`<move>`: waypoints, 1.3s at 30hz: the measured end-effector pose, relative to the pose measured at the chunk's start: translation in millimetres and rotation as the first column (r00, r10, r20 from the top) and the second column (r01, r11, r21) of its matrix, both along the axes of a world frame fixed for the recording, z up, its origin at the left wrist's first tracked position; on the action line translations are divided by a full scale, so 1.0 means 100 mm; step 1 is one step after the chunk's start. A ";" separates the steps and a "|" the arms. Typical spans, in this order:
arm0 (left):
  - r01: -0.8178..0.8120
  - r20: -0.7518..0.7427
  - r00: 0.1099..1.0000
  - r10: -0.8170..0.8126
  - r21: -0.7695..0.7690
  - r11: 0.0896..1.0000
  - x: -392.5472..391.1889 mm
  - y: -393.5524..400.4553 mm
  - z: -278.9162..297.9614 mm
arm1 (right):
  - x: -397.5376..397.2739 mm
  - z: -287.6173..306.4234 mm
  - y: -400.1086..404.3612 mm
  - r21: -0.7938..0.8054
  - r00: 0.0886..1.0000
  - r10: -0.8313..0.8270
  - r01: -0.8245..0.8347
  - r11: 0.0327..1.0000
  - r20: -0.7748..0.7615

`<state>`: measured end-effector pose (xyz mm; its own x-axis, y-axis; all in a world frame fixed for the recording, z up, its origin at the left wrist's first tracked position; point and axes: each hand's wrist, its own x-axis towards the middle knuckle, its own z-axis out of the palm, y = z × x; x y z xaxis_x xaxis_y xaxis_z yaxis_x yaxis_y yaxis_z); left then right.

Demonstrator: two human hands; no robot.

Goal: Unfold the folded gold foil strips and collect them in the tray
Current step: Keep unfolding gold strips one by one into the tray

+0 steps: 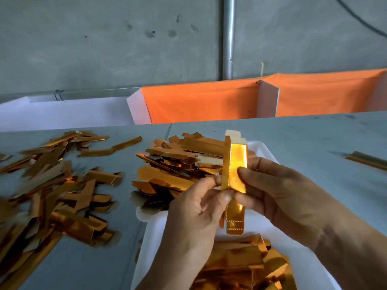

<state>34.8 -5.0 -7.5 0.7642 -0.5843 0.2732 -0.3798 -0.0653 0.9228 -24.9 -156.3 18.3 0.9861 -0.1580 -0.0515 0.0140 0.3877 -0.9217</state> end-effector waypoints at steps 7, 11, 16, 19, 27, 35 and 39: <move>-0.052 -0.023 0.998 0.053 0.036 0.998 0.02 0.00 -0.03 | -0.05 0.10 -0.17 -0.417 0.977 -0.204 0.163 0.894 -0.055; -0.126 0.074 0.990 0.120 0.082 0.989 0.00 0.00 -0.06 | 0.00 0.23 -0.22 -0.505 0.951 -0.301 0.294 0.811 0.070; -0.191 0.189 0.969 0.162 0.148 0.970 0.00 -0.01 -0.07 | 0.03 0.25 -0.20 -0.652 0.978 -0.202 0.192 0.734 0.060; -0.201 0.220 0.962 0.163 0.164 0.966 -0.02 -0.02 -0.06 | 0.01 0.22 -0.20 -0.595 0.982 -0.190 0.158 0.788 0.009; -0.173 0.259 0.959 0.116 0.211 0.962 0.00 0.02 -0.03 | 0.02 0.19 -0.19 -0.452 0.980 -0.162 0.093 0.887 -0.116; -0.176 0.217 0.968 0.123 0.245 0.953 0.02 0.06 -0.01 | 0.03 0.14 -0.21 -0.531 0.977 -0.183 0.099 0.842 -0.107; -0.172 0.230 0.966 0.122 0.211 0.962 0.02 0.05 0.01 | 0.01 0.14 -0.18 -0.548 0.991 -0.115 0.062 0.834 -0.062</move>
<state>36.3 0.5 -6.3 0.7851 -0.5351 0.3119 -0.5356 -0.3336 0.7758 -23.5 -174.7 32.7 0.9619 -0.2730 -0.0179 -0.0681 -0.1757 -0.9821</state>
